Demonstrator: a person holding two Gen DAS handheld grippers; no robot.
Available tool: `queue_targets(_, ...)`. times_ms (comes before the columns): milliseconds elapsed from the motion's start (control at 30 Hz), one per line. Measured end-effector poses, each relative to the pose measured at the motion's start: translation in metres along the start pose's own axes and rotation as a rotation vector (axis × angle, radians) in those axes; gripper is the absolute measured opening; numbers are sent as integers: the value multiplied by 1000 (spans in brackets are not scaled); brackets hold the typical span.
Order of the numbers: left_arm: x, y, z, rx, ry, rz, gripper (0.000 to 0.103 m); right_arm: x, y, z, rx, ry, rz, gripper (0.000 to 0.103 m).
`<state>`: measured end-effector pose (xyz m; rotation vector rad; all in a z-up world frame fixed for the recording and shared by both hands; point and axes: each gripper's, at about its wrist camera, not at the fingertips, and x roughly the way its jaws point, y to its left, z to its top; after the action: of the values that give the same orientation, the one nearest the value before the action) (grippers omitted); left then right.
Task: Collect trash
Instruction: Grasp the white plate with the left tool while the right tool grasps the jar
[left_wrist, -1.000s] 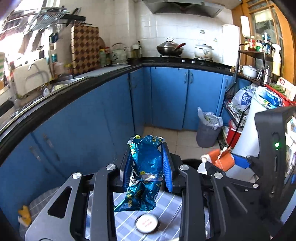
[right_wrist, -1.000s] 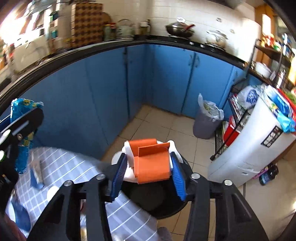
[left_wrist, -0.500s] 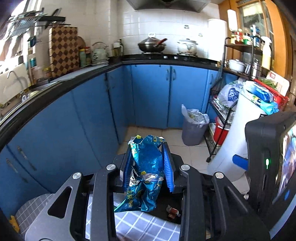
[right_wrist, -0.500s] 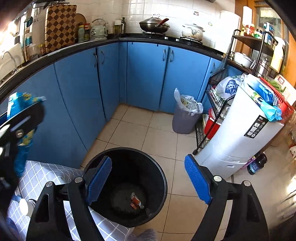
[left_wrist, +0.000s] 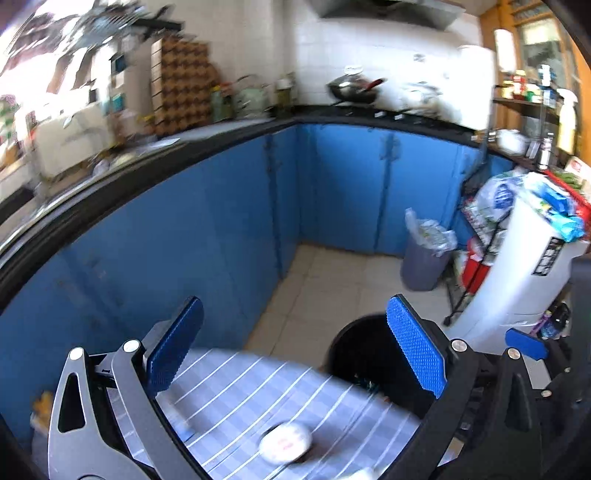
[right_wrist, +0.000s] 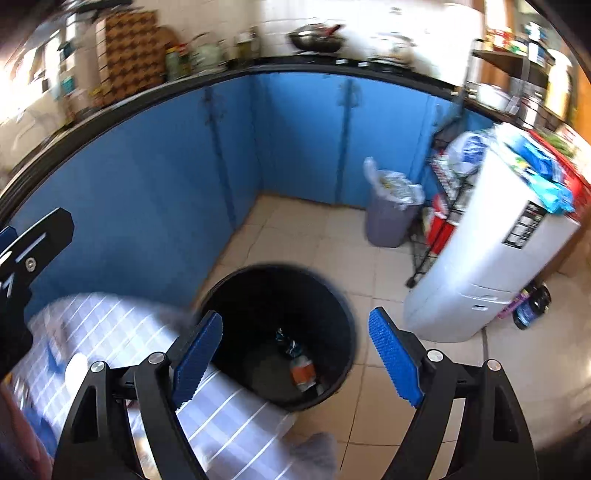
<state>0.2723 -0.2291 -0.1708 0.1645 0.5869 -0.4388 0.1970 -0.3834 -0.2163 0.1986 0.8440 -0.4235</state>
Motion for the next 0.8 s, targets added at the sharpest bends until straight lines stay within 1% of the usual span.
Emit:
queue_targets(133, -17, 45, -34, -62, 62, 98, 98, -4, 42, -21, -101, 35, 73, 80)
queue_targets(300, -49, 93, -69, -127, 81, 225, 98, -10, 84, -37, -206, 30, 149, 80)
queue_targets(400, -70, 122, -87, -179, 95, 302, 98, -12, 106, -39, -260, 23, 175, 80)
queue_targets(500, -85, 148, -107, -248, 128, 351, 98, -9, 124, -39, -293, 15, 185, 80)
queue_targets(567, -90, 158, -121, -284, 153, 357, 98, -5, 133, -38, -302, 17, 184, 80)
queue_targets(633, -91, 162, -133, -311, 181, 348, 98, -2, 137, -37, -300, 18, 184, 80)
queue_targets(800, -82, 151, -150, -283, 215, 303, 99, 4, 147, -34, -290, 23, 189, 80)
